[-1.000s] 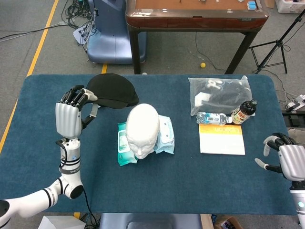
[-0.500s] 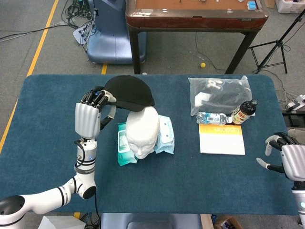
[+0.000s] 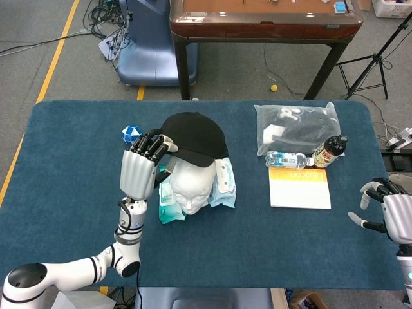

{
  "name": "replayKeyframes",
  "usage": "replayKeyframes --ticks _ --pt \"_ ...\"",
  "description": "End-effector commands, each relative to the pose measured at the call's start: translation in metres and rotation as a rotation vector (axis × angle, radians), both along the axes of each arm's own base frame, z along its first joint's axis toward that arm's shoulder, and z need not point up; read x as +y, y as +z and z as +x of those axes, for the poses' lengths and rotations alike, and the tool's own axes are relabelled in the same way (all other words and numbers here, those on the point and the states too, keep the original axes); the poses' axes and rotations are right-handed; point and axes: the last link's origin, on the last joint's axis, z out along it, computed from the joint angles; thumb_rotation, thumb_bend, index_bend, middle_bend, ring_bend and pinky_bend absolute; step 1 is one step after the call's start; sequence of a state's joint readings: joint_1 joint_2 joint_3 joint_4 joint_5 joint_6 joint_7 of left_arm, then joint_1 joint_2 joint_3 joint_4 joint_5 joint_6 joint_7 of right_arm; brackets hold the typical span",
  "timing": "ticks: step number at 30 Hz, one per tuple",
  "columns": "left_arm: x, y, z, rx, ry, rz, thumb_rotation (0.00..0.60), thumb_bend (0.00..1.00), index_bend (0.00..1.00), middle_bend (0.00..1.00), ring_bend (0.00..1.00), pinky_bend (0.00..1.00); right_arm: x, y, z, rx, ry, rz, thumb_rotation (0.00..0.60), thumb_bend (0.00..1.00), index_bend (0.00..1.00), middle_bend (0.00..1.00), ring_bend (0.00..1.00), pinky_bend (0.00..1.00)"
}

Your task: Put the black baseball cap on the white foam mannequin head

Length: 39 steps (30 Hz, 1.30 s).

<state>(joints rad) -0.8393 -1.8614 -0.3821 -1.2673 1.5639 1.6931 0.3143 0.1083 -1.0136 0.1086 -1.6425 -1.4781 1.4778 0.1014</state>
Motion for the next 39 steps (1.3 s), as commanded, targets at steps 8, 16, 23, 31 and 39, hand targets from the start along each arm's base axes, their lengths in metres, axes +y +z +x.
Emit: replayKeyframes --ticks 8,16,23,31,39 --pt "-0.037 -0.004 -0.012 0.001 -0.017 0.0 0.6 0.53 0.86 0.51 0.31 0.48 0.0 -0.001 0.0 0.003 0.0 0.0 0.6 0.0 0.66 0.44 0.24 0.32" --pt "-0.054 -0.011 -0.032 0.012 -0.005 -0.015 0.6 0.53 0.86 0.51 0.31 0.48 -0.001 -0.001 0.0 0.004 -0.002 0.0 0.6 0.0 0.66 0.44 0.24 0.32" --pt "-0.069 -0.022 -0.044 0.039 -0.007 -0.051 0.6 0.54 0.86 0.51 0.31 0.48 -0.002 -0.002 -0.001 0.007 -0.005 0.003 0.6 0.0 0.66 0.44 0.24 0.32" --pt "-0.082 -0.028 -0.056 0.065 -0.014 -0.06 0.6 0.54 0.85 0.51 0.31 0.48 -0.002 -0.002 -0.001 0.006 -0.006 0.002 0.6 0.0 0.66 0.44 0.24 0.32" --pt "-0.095 -0.032 -0.06 0.098 -0.045 -0.072 0.6 0.54 0.84 0.51 0.31 0.48 -0.002 -0.003 -0.001 0.009 -0.008 0.006 0.6 0.0 0.66 0.44 0.24 0.32"
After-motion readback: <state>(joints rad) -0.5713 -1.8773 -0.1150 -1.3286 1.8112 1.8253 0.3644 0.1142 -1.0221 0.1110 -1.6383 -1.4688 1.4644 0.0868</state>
